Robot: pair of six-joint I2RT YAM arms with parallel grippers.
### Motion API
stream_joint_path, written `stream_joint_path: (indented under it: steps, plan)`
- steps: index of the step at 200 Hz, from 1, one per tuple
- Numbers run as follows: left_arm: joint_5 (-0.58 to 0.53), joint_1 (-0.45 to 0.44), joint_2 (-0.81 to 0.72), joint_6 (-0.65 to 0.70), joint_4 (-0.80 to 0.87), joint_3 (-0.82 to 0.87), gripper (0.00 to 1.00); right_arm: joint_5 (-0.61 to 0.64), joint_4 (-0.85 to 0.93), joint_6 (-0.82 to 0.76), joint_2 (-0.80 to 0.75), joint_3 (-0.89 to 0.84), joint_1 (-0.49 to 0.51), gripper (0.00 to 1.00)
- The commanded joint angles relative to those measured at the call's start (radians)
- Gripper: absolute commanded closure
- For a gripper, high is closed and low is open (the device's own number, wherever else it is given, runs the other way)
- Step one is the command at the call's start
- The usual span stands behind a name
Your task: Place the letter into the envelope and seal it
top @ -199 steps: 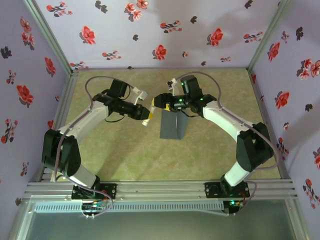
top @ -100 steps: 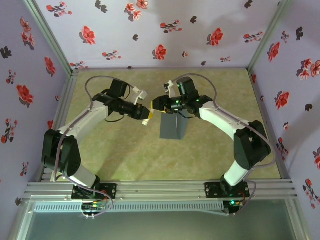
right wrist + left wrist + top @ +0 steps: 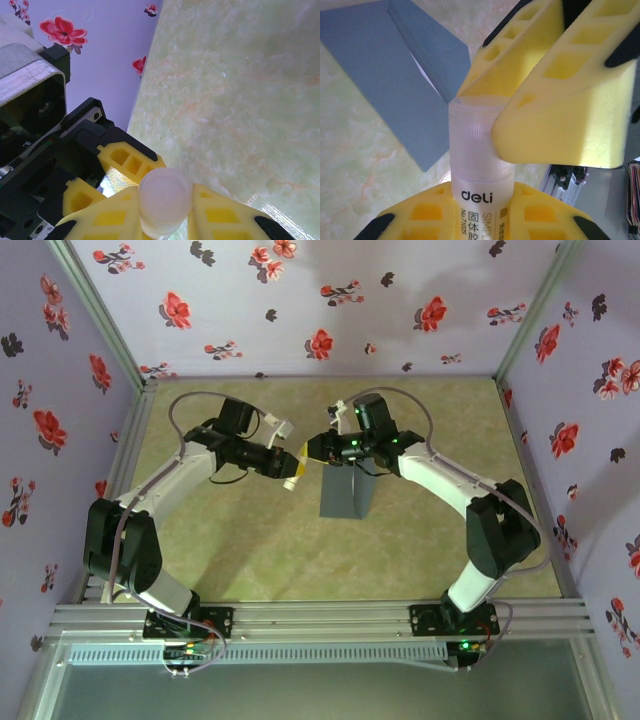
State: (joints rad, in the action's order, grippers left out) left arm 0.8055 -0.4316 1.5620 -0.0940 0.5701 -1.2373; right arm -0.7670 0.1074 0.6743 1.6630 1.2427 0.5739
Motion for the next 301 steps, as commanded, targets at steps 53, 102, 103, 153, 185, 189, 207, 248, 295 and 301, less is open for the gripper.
stream_joint_path:
  steps: [53,102,103,153,185,189,207,248,295,301]
  plan:
    - [0.018,0.004,-0.03,0.029,0.013,0.014,1.0,0.011,0.016,0.008,0.021,0.032,-0.037,0.88]
    - [0.018,0.001,-0.024,0.053,0.046,0.033,1.0,0.017,-0.006,0.031,0.007,0.024,-0.072,0.89]
    - [0.018,0.001,-0.023,0.054,0.046,0.033,1.0,0.019,-0.006,0.031,0.006,0.024,-0.073,0.89]
    - [0.018,-0.005,-0.021,0.056,0.062,0.036,1.0,0.029,-0.006,0.034,-0.005,0.011,-0.101,0.89]
    - [0.017,-0.004,-0.023,0.056,0.057,0.036,1.0,0.065,0.009,0.023,-0.031,-0.012,-0.129,0.89]
    - [0.017,-0.004,-0.022,0.056,0.055,0.036,1.0,0.075,0.019,0.015,-0.037,-0.016,-0.134,0.88]
    - [0.015,-0.004,-0.023,0.056,0.048,0.036,1.0,0.164,0.116,-0.052,-0.074,-0.032,-0.166,0.86]
    - [0.013,-0.002,-0.01,0.055,0.031,0.036,1.0,0.505,0.309,-0.214,-0.193,-0.132,-0.249,0.84]
    - [0.014,-0.002,0.015,0.038,-0.01,0.033,1.0,0.802,0.259,-0.248,-0.244,-0.307,-0.328,0.81]
    - [0.014,-0.001,0.017,0.034,-0.016,0.034,1.0,0.835,0.251,-0.245,-0.239,-0.321,-0.335,0.81]
